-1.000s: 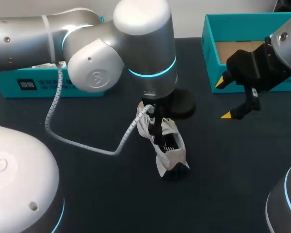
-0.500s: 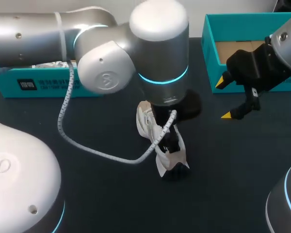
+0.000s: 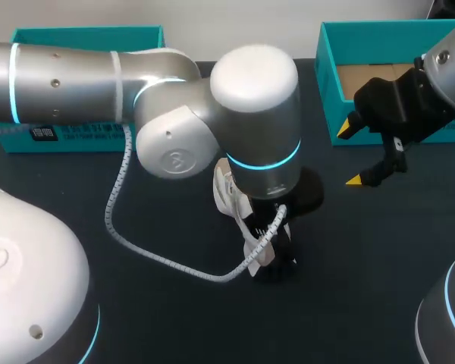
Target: Take the shoe out of the shoebox, open the shoe tongue, remove and reinsert the insole, then place the shoe into the shoebox
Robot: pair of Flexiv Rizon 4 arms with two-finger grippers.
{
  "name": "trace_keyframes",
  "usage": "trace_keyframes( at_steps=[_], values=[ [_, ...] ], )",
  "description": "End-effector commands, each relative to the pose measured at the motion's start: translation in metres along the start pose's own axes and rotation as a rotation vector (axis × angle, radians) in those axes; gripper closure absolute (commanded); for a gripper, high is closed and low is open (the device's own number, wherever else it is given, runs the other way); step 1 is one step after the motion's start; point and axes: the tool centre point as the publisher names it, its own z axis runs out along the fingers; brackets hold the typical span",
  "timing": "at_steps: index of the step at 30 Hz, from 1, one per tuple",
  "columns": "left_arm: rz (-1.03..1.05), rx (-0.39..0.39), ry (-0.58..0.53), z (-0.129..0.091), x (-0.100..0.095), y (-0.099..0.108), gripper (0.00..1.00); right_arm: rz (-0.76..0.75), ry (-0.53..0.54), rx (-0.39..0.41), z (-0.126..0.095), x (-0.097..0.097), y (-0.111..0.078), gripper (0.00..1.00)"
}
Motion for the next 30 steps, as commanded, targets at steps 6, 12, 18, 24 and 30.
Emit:
trace_keyframes(
  at_steps=[6, 12, 18, 24, 30],
  values=[
    [-0.07, -0.041, 0.002, 0.03, 0.004, -0.01, 0.0, 0.0, 0.0, 0.002, 0.002, -0.001, 0.0, 0.0],
    [-0.117, -0.07, -0.008, 0.046, 0.006, -0.009, 0.0, 0.0, 0.0, 0.002, 0.002, -0.001, 0.0, 0.0],
    [-0.151, -0.085, -0.009, 0.057, 0.006, -0.009, 0.0, 0.0, 0.0, 0.002, 0.002, -0.001, 0.0, 0.0],
    [-0.17, -0.101, -0.006, 0.067, 0.005, -0.007, 0.0, 0.0, 0.0, 0.002, 0.002, -0.001, 0.0, 0.0],
    [-0.197, -0.115, 0.003, 0.071, 0.003, -0.004, 0.16, 0.0, 0.0, 0.002, 0.002, -0.001, 0.0, 0.0]
  ],
)
